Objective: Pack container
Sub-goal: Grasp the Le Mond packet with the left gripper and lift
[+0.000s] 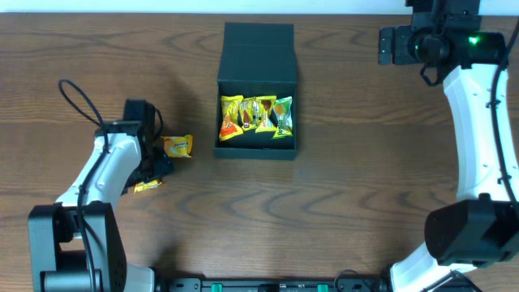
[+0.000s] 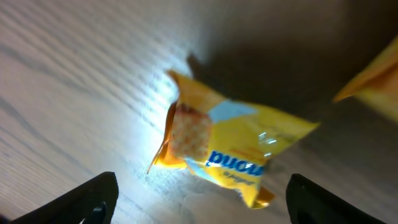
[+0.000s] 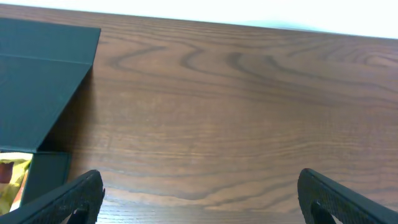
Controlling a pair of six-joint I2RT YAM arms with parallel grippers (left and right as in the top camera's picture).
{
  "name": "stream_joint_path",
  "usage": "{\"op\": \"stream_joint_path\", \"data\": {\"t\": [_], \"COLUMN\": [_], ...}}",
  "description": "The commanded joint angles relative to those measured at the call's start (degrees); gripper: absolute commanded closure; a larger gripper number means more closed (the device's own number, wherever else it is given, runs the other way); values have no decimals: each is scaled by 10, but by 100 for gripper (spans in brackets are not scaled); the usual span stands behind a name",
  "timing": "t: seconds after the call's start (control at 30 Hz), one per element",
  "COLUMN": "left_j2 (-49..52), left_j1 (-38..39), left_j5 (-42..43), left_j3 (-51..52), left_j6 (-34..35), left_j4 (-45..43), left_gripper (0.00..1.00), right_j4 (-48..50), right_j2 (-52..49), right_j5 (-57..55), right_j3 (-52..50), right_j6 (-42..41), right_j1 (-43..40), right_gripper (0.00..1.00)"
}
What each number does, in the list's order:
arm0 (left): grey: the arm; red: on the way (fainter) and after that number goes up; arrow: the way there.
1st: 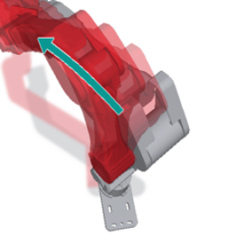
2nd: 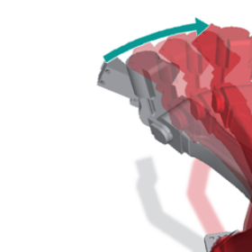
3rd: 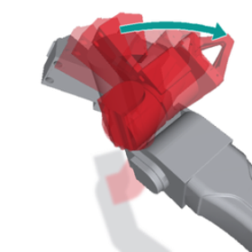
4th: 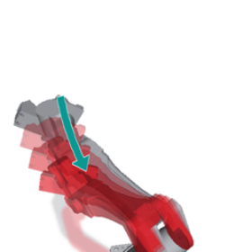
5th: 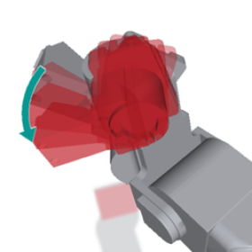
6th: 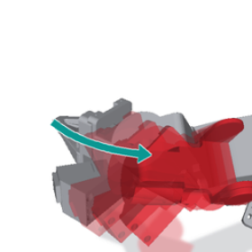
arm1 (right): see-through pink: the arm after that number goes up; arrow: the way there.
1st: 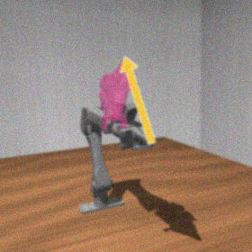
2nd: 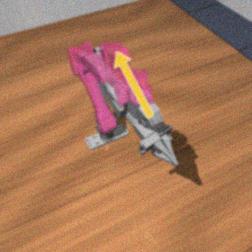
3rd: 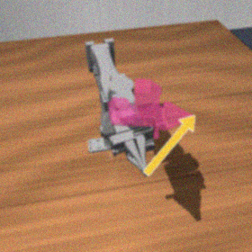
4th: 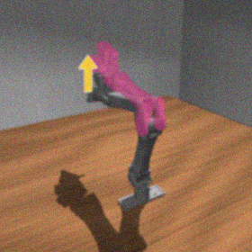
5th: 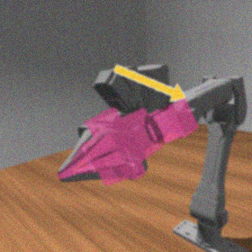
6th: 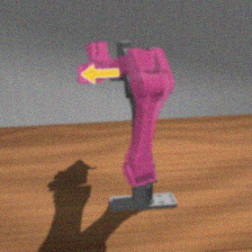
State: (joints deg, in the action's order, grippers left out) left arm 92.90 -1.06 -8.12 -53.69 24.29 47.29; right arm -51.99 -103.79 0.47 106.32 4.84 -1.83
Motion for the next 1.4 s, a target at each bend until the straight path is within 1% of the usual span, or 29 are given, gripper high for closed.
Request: {"op": "stream_joint_path", "data": {"t": [0.0,0.1,0.3,0.63,0.67,0.73,0.77,0.8,0.97,1.1,1.17,1.37], "left_j2": [8,8,22,46,48,57,61,63,64,64,64,64], "left_j1": [0,0,0,0,0,0,0,0,0,0,0,0], "left_j5": [-6,-6,-7,2,2,7,12,18,20,16,15,16], "left_j3": [17,18,18,19,19,19,18,19,18,18,18,17], "left_j6": [17,17,12,10,10,10,10,10,10,10,10,10], "left_j4": [-3,-16,-54,-78,-82,-84,-84,-84,-86,-86,-86,-86], "left_gripper": [12,8,6,8,13,27,31,33,38,50,51,62], "right_j4": [2,6,6,1,2,2,1,1,2,2,2,2], "right_j2": [-4,-4,-4,-4,-4,-4,-4,-4,-4,-4,-4,-4], "right_j5": [2,2,2,2,2,2,2,2,2,2,2,2], "right_j3": [-2,-2,-2,-2,-2,-2,-2,-2,-2,-2,-2,-2], "right_j6": [6,6,6,6,6,6,6,6,6,6,6,6], "right_j1": [-3,-3,-3,-3,-3,-3,-3,-3,-3,-3,-3,-3], "right_gripper": [1,1,1,1,1,1,1,1,1,1,1,1]}}
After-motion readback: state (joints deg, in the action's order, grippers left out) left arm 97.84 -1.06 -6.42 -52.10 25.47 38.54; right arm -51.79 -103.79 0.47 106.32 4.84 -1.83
